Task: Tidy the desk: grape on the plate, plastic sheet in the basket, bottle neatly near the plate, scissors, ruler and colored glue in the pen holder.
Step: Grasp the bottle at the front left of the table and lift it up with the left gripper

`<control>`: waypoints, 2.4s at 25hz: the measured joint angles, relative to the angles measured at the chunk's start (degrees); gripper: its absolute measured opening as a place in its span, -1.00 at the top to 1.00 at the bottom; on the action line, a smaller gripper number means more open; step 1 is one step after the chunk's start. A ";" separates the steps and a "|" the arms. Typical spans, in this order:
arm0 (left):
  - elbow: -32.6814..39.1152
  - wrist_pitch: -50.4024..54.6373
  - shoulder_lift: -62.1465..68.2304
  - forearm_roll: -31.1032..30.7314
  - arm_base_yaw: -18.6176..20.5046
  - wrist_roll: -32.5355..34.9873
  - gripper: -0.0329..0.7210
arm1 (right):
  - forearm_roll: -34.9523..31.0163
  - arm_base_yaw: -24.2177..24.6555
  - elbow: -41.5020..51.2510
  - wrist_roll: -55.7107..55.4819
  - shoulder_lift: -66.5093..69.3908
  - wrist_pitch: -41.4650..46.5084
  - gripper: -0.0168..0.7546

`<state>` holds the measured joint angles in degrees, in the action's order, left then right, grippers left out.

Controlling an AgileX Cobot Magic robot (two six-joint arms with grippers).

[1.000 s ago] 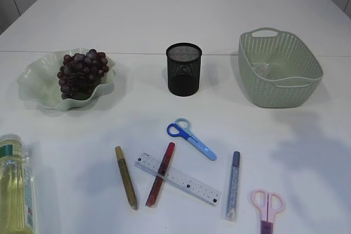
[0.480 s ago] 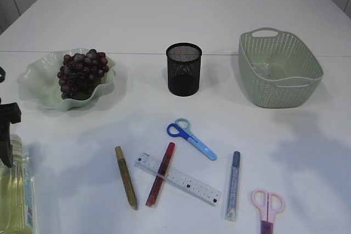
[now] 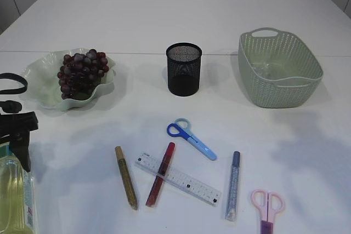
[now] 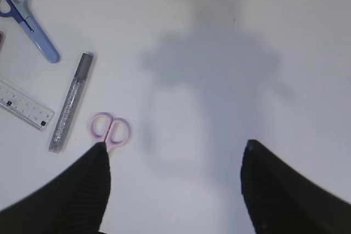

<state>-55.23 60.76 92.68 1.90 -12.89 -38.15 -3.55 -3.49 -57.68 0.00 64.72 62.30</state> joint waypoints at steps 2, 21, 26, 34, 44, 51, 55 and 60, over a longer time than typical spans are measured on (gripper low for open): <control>0.00 -0.31 0.00 0.00 0.50 -0.23 -0.88 | 0.00 0.00 0.00 0.00 0.00 -0.13 -0.53; 4.79 -5.76 0.00 2.87 6.14 6.79 -0.72 | 0.00 0.00 0.00 0.00 0.00 -3.02 -0.53; 8.73 -9.24 0.00 4.27 5.90 7.45 -0.72 | 0.00 0.00 0.00 0.00 0.00 -3.02 -0.53; 8.96 -11.71 0.00 6.36 5.82 8.23 -0.72 | 0.00 0.00 0.00 0.00 0.00 -3.02 -0.53; 8.96 -14.26 0.37 6.47 5.82 8.37 -0.72 | -0.21 0.00 0.00 0.00 0.00 -3.02 -0.53; 8.96 -14.67 2.63 5.72 5.82 8.37 -0.72 | -0.30 0.00 0.00 0.00 0.00 -3.02 -0.53; 8.96 -15.44 4.49 5.72 5.82 8.37 -0.72 | -0.30 0.00 0.00 0.00 0.00 -3.02 -0.53; 8.96 -16.89 6.32 5.72 5.82 8.37 -0.69 | -0.20 0.00 0.00 0.00 0.00 -3.02 -0.53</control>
<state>-46.27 43.87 99.00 7.62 -7.07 -29.78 -3.74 -3.49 -57.68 0.00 64.72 59.28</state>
